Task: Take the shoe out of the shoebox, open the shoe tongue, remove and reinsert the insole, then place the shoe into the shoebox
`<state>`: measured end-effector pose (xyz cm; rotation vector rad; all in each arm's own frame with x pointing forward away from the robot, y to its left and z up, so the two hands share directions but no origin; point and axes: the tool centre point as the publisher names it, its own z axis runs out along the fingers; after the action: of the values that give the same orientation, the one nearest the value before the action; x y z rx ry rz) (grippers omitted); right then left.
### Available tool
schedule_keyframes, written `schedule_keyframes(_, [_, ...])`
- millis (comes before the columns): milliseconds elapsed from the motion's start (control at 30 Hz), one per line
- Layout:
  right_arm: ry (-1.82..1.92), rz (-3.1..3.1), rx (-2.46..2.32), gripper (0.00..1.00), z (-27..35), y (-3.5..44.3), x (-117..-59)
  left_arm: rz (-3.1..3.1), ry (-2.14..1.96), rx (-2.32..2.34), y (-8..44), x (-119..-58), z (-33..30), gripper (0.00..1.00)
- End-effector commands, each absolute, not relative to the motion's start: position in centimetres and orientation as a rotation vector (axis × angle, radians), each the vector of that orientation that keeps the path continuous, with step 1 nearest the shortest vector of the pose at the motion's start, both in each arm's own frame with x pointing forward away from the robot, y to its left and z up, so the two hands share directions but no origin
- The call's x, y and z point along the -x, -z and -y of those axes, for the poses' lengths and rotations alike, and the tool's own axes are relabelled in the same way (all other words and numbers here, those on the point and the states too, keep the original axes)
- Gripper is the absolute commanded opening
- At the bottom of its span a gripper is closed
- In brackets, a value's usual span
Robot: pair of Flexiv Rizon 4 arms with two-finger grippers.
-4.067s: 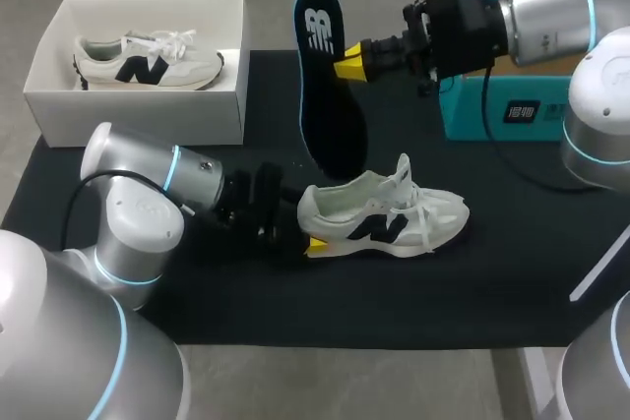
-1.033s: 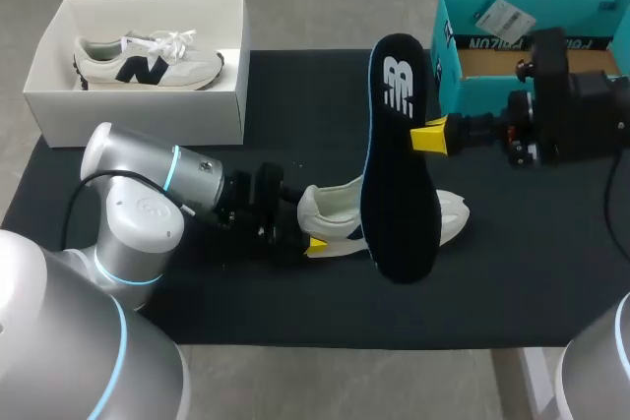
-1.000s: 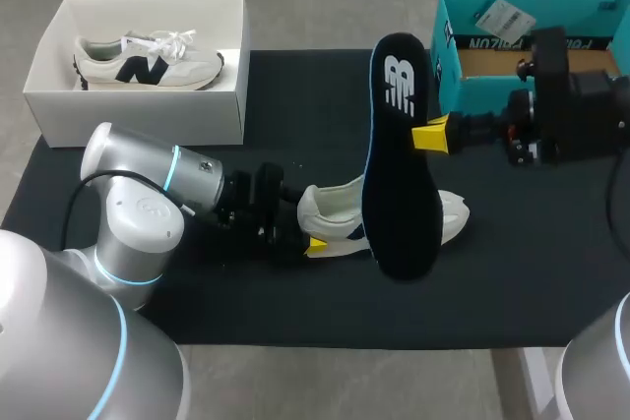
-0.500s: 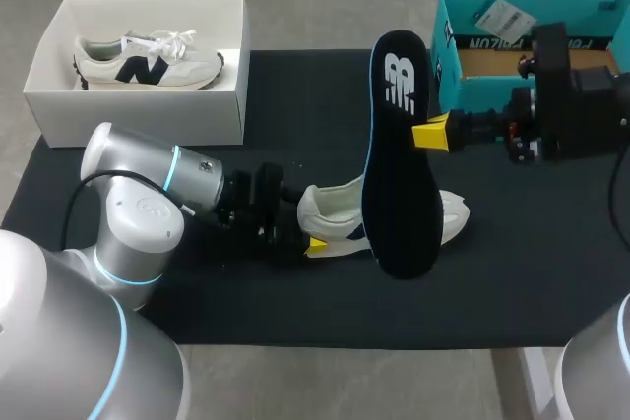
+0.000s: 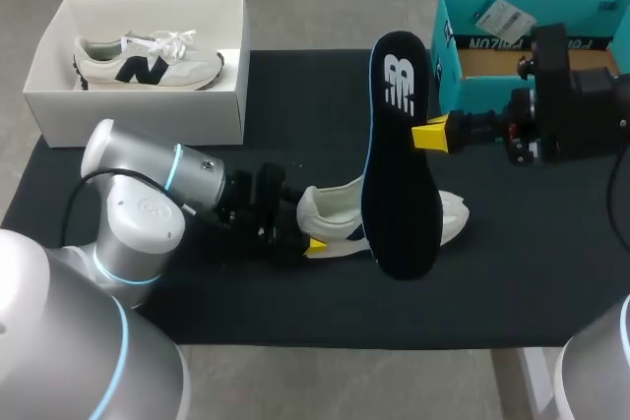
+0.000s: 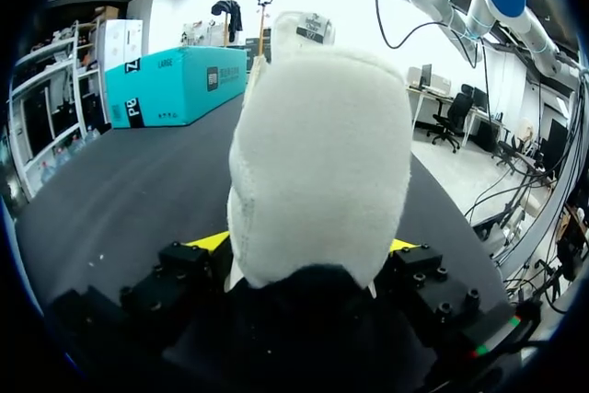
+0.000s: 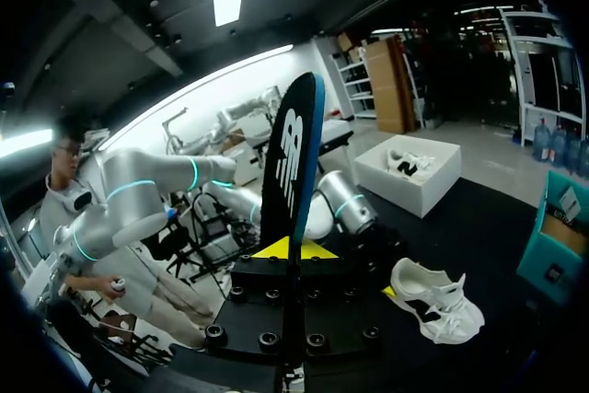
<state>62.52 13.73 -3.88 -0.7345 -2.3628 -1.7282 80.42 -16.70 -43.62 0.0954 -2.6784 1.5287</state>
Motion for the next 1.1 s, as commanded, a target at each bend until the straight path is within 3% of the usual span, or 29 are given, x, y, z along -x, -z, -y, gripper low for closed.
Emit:
schedule_keyframes(33, [1.728, 2.362, 0.735, 0.00, -13.9, 4.0, -62.6, 2.694, -1.499, -0.092, 43.5, -80.0, 16.0, 0.94])
schedule_keyframes(67, [1.728, 2.362, 0.735, 0.00, -13.9, 4.0, -62.6, 2.689, -1.502, -0.086, 43.4, -79.9, 15.9, 1.00])
schedule_keyframes(433, [1.728, 2.362, 0.735, 0.00, -13.9, 4.0, -62.6, 2.788, -1.422, -0.033, 41.8, -79.9, 15.4, 1.00])
schedule_keyframes(1100, [1.728, 2.362, 0.735, 0.00, -13.9, 4.0, -62.6, 3.104, -0.820, -0.117, 37.0, -80.4, 14.0, 1.00])
